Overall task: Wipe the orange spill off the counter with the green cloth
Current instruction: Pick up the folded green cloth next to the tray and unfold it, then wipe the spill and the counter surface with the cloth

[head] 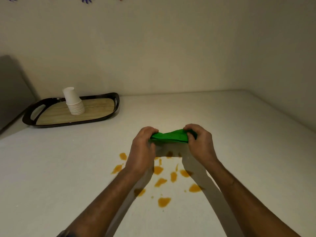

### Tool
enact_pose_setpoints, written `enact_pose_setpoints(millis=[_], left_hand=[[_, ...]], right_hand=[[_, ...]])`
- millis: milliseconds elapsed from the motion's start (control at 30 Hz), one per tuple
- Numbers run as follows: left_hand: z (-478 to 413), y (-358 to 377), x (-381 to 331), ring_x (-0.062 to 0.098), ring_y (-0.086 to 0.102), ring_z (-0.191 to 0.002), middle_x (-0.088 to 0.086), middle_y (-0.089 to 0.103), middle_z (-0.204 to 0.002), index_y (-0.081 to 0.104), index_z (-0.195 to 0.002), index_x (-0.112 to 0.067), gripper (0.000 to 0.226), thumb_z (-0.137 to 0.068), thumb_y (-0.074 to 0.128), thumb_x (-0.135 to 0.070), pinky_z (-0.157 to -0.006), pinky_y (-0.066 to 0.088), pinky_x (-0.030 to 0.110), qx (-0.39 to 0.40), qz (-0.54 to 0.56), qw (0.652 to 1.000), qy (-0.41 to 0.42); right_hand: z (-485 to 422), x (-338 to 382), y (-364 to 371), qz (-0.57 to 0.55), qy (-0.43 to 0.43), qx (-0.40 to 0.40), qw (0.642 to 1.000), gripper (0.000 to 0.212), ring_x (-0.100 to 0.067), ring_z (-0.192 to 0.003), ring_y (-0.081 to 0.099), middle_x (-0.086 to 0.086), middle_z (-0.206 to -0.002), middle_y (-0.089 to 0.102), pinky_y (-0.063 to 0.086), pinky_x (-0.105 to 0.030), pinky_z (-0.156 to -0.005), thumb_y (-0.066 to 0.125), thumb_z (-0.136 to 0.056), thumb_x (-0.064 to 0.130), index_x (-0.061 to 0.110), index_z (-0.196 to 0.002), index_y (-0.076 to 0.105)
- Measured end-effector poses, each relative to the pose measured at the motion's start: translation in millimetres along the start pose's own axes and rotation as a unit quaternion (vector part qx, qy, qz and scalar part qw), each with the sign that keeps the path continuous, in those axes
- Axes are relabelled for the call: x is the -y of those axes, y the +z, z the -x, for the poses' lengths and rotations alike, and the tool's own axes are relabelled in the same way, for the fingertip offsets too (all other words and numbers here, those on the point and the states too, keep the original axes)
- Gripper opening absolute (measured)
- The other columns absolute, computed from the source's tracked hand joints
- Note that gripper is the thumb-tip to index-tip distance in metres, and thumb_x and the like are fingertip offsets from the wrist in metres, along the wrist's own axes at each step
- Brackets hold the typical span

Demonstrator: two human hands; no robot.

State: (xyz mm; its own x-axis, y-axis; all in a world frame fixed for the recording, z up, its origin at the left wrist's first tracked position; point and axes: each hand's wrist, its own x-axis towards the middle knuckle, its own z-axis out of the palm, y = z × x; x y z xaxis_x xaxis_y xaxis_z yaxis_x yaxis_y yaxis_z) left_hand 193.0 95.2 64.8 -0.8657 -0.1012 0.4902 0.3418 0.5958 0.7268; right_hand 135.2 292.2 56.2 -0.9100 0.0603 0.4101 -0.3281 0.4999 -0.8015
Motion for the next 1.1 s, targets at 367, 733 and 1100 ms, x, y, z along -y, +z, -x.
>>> enact_pose_setpoints(millis=[367,733,1100], left_hand=[[122,12,-35,0.007,0.05,-0.105,-0.012,0.066,-0.109,0.071,-0.112,-0.024,0.026,-0.09,0.063,-0.012,-0.094,0.043,0.022,0.053,-0.122,0.991,0.002],[177,-16,-32,0.005,0.035,-0.137,-0.019,0.046,-0.141,0.052,-0.135,-0.039,0.065,-0.079,0.058,-0.071,-0.106,0.024,0.028,0.058,-0.192,0.975,-0.096],[171,-72,35,0.032,0.01,-0.154,0.014,0.023,-0.164,0.032,-0.152,-0.014,0.059,-0.102,0.027,-0.044,-0.124,0.011,0.05,-0.003,-0.334,0.907,-0.255]], right_hand=[[110,-19,-73,0.034,0.038,0.079,0.996,0.029,0.0,-0.097,0.062,0.008,-0.102,0.068,0.044,-0.003,-0.079,0.06,-0.093,-0.008,0.017,-0.102,0.072],[137,-7,-106,0.15,-0.088,0.15,0.973,0.041,-0.031,-0.124,0.054,-0.011,-0.137,0.059,0.043,-0.053,-0.104,0.068,-0.095,0.019,0.011,-0.134,0.059],[105,-48,1,0.322,-0.103,0.312,0.888,0.072,-0.033,-0.153,0.005,-0.009,-0.168,0.013,0.002,-0.061,-0.121,0.015,-0.097,0.07,0.031,-0.157,0.02]])
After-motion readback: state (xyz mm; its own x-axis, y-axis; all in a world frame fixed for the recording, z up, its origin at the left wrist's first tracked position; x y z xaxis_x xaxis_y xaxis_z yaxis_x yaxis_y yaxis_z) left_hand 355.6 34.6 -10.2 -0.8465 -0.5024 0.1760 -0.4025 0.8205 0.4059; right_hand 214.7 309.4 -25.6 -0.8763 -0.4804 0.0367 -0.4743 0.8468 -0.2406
